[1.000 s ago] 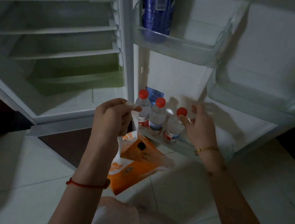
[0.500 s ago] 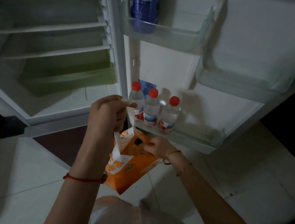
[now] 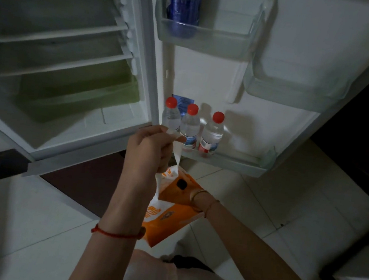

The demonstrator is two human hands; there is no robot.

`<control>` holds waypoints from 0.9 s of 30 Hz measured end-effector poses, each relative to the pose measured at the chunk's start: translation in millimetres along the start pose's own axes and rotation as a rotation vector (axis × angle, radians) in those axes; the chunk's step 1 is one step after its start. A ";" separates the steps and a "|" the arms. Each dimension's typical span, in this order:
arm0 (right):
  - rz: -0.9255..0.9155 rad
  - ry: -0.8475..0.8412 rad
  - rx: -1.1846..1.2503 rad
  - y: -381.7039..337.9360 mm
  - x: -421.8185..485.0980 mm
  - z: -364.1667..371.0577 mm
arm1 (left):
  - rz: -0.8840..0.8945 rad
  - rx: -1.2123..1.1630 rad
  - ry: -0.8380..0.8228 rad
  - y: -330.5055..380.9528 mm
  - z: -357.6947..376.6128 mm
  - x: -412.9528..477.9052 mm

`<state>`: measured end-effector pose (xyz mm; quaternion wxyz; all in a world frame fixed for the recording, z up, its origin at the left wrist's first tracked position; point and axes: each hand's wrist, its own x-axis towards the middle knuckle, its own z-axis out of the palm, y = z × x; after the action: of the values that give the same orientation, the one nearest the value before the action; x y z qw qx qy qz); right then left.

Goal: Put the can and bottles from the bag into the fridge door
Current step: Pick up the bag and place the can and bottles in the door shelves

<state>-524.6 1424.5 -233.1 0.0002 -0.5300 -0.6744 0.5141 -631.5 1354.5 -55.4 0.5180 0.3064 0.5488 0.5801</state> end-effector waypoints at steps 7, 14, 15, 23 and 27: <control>0.112 -0.040 0.139 7.1 -6.8 10.2 | -0.017 0.004 -0.035 1.2 -9.0 -9.2; 0.127 0.221 -0.146 21.6 4.6 31.5 | 0.003 -0.019 -0.023 5.2 -19.8 -9.3; 0.095 0.256 -0.105 19.7 0.8 33.2 | 0.004 -0.025 -0.024 5.5 -20.4 -8.3; -0.056 0.429 -0.262 2.1 -34.0 8.0 | 0.003 -0.014 -0.008 2.3 -16.7 0.9; -0.114 0.513 -0.149 -7.9 -68.9 -25.6 | 0.026 -0.024 0.016 0.8 -5.2 4.0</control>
<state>-486.2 1393.6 -178.0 0.1609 -0.6025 -0.7172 0.3111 -637.6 1356.7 -56.5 0.5097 0.3027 0.5419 0.5958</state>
